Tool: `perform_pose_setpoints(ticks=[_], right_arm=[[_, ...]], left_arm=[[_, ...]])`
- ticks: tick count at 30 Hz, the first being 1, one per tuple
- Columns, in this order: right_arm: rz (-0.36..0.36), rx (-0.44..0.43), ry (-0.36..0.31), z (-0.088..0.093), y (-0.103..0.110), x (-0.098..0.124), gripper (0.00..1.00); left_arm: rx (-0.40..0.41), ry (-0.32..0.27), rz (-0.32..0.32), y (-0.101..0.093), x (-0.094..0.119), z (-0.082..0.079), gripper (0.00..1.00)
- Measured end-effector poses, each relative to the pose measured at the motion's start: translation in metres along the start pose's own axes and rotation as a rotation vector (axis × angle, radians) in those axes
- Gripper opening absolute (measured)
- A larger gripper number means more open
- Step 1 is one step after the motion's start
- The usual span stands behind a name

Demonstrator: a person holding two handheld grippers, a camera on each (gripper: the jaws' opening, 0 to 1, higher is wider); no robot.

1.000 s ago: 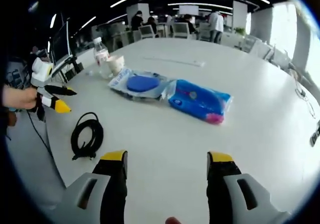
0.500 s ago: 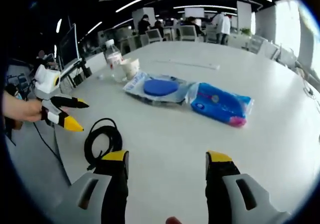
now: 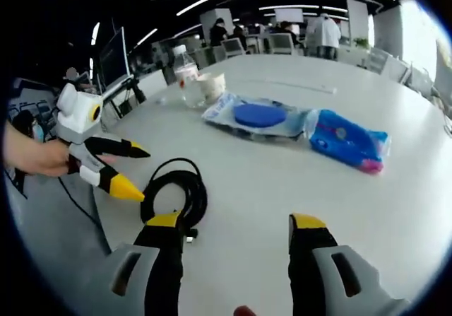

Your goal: Arrange the tabletop items into an orderly group along one side of the table until the central work area is clear of visible clutter.

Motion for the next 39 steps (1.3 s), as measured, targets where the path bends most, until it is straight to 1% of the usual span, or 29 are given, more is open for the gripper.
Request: perform_pose_setpoints(ticks=[7, 10, 12, 14, 16, 17, 19, 21, 24, 25, 27, 29, 31, 32, 33, 37, 39], right_arm=[[-0.029, 0.0, 0.004, 0.001, 0.01, -0.004, 0.55], [-0.041, 0.001, 0.007, 0.002, 0.014, -0.006, 0.53], [-0.051, -0.005, 0.006, 0.002, 0.017, -0.007, 0.52], [-0.065, -0.012, 0.008, 0.003, 0.022, -0.009, 0.51], [-0.088, -0.006, 0.016, 0.005, 0.026, -0.012, 0.5], [-0.1, 0.005, 0.029, 0.007, 0.028, -0.013, 0.5], [-0.103, 0.009, 0.035, 0.007, 0.029, -0.014, 0.49], [-0.117, -0.001, 0.034, 0.007, 0.032, -0.015, 0.47], [-0.141, 0.0, 0.052, 0.011, 0.037, -0.018, 0.43], [-0.144, -0.004, 0.057, 0.012, 0.037, -0.019, 0.42], [-0.152, -0.008, 0.066, 0.014, 0.039, -0.02, 0.4], [-0.154, -0.007, 0.07, 0.015, 0.039, -0.02, 0.38], [-0.158, -0.014, 0.076, 0.016, 0.039, -0.022, 0.38], [-0.16, -0.015, 0.08, 0.017, 0.04, -0.022, 0.38], [-0.164, -0.014, 0.085, 0.018, 0.039, -0.023, 0.38], [-0.172, -0.003, 0.095, 0.02, 0.039, -0.023, 0.37], [-0.168, -0.03, 0.091, 0.02, 0.037, -0.026, 0.36]], left_arm=[[0.002, -0.011, 0.001, -0.005, 0.0, 0.0, 0.75], [0.003, -0.016, 0.001, -0.007, 0.0, 0.0, 0.71], [0.011, -0.015, -0.005, -0.009, 0.0, 0.001, 0.66], [0.026, -0.027, -0.019, -0.009, -0.001, 0.0, 0.65], [0.038, -0.027, -0.011, -0.011, -0.001, 0.001, 0.64], [0.039, -0.026, -0.003, -0.013, -0.001, 0.001, 0.62], [0.03, -0.025, 0.006, -0.016, -0.001, 0.0, 0.58], [0.034, -0.027, 0.012, -0.018, -0.002, 0.0, 0.54], [0.048, -0.022, 0.022, -0.021, -0.004, 0.001, 0.53], [0.05, -0.01, 0.028, -0.023, -0.005, 0.001, 0.51], [0.047, -0.009, 0.03, -0.024, -0.006, 0.001, 0.49], [0.049, -0.006, 0.031, -0.025, -0.006, 0.001, 0.45], [0.049, 0.013, 0.033, -0.025, -0.006, 0.004, 0.36], [0.04, 0.026, 0.019, -0.023, -0.006, 0.005, 0.33], [0.025, 0.025, 0.007, -0.021, -0.005, 0.004, 0.3], [0.047, 0.036, 0.005, -0.019, -0.006, 0.005, 0.22], [0.05, 0.038, 0.004, -0.018, -0.007, 0.005, 0.18]])
Point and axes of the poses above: the point that each gripper's makers call its tool centre point, and the gripper's own axes: x roughly backward along the fingers, y roughly to its left, z roughly out of its underside, the point moved 5 cm from there along x, roughly backward along the fingers, and after that the axes turned 14 degrees about -y, right-handed, at the moved point
